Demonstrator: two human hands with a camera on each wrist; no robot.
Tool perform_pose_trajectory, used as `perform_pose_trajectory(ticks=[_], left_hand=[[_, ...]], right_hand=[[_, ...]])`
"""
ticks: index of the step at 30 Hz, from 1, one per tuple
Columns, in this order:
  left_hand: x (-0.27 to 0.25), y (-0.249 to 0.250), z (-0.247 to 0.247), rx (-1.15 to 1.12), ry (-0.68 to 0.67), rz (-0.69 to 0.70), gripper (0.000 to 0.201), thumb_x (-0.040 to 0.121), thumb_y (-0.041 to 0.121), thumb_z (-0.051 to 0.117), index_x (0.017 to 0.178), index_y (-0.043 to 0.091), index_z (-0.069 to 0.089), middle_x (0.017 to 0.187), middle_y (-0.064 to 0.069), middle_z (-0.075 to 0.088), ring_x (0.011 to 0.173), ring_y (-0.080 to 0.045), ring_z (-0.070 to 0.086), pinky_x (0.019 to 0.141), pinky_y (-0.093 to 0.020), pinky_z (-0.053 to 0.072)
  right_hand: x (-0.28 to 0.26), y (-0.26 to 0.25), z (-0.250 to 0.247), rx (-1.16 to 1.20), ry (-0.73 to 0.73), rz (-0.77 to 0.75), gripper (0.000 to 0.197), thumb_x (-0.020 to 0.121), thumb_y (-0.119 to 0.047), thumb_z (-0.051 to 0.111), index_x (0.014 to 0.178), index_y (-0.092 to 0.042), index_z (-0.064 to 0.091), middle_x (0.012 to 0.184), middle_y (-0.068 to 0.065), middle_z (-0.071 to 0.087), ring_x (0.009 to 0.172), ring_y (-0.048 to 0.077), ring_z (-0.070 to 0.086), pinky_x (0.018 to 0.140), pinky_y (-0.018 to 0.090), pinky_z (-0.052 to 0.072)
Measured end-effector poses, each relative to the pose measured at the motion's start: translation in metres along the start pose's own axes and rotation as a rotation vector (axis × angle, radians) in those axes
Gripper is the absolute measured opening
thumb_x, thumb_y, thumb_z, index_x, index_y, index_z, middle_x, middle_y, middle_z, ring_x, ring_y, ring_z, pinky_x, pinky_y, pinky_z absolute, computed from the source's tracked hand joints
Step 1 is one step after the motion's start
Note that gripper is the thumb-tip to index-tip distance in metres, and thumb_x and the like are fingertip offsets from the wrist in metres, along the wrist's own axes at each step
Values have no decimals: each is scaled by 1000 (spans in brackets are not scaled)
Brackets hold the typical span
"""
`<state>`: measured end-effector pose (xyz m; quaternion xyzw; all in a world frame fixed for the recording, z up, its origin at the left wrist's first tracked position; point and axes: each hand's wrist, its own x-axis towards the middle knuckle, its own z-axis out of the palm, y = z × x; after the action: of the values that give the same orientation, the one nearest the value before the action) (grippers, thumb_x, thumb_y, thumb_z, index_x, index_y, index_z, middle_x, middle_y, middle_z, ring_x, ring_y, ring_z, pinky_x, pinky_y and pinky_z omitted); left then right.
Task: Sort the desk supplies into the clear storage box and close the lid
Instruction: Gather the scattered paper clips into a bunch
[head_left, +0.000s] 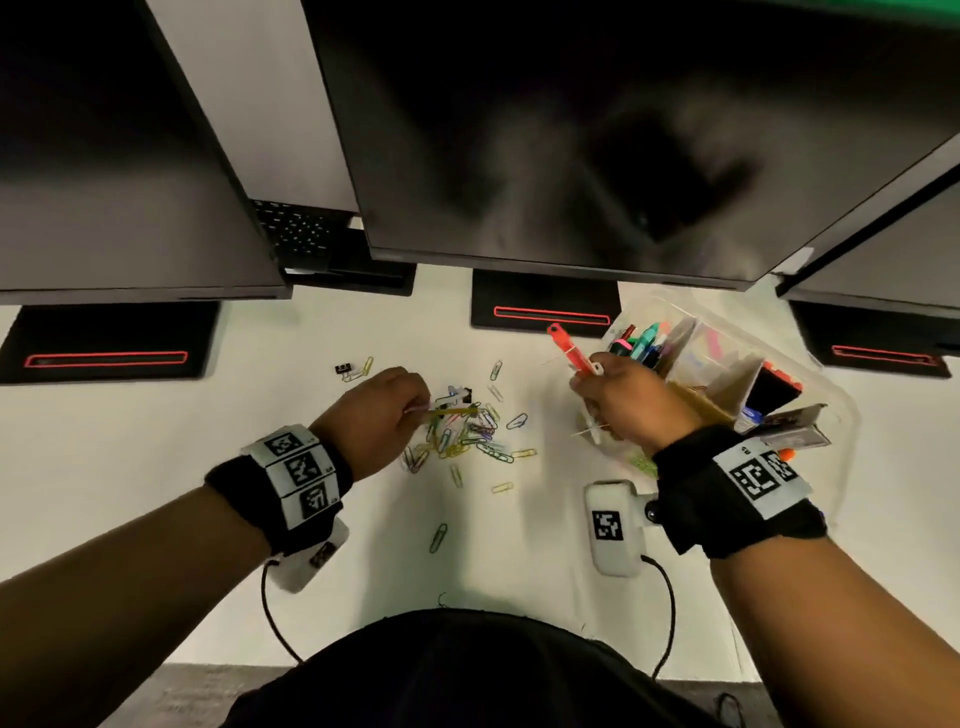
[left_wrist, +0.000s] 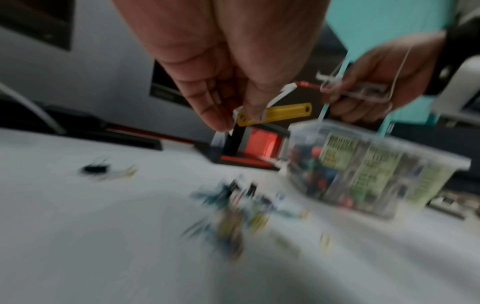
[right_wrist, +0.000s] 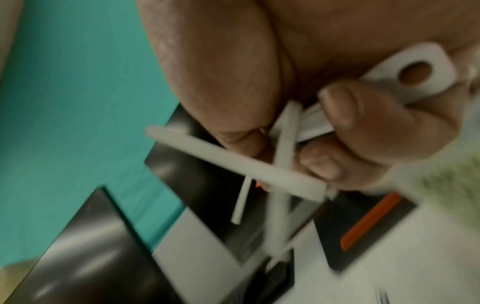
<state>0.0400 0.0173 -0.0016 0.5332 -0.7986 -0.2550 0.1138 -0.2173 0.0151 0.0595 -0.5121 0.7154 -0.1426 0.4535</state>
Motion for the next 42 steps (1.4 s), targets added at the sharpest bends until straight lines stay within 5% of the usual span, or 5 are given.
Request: perform_pose_trajectory(ticks=[14,20,24,36,42], left_hand=[[131,204,39,-362,-55,1,7,81,12,60,87,11,63,86,-9,70,86,-27,66,77,-32,54],[161,230,57,-250,-70,-107,24,83,16,55,104,9,64,102,-11,69,96,-28,63,82,-32,52],[167,236,67,-160,-212,-21,35,95,22,45,128,14,54,129,-8,58,116,-27,56,98,-32,46],[123,122,7,-294,-11,-77,20,85,8,54,97,15,69,92,0,69,82,-14,61,77,-22,48],[54,15,-16,59,-360,-138,23,87,16,59,110,16,62,102,3,68,90,-11,56,80,-20,39]], right_hand=[[20,57,-126,-254,213,330,23,94,-11,48,91,4,65,111,28,60,104,37,59,79,36,46],[26,69,-139,198,222,386,8,90,-9,54,87,-2,53,74,15,57,40,21,60,34,17,44],[24,68,-145,342,243,366,22,93,-9,51,111,4,50,73,24,58,54,30,61,46,27,53],[5,3,-63,45,54,-3,10,89,-18,60,80,-14,59,80,7,64,58,17,59,43,19,43],[2,-23,40,-386,-234,-346,20,86,-21,62,105,-15,64,96,1,64,85,15,55,70,22,39]])
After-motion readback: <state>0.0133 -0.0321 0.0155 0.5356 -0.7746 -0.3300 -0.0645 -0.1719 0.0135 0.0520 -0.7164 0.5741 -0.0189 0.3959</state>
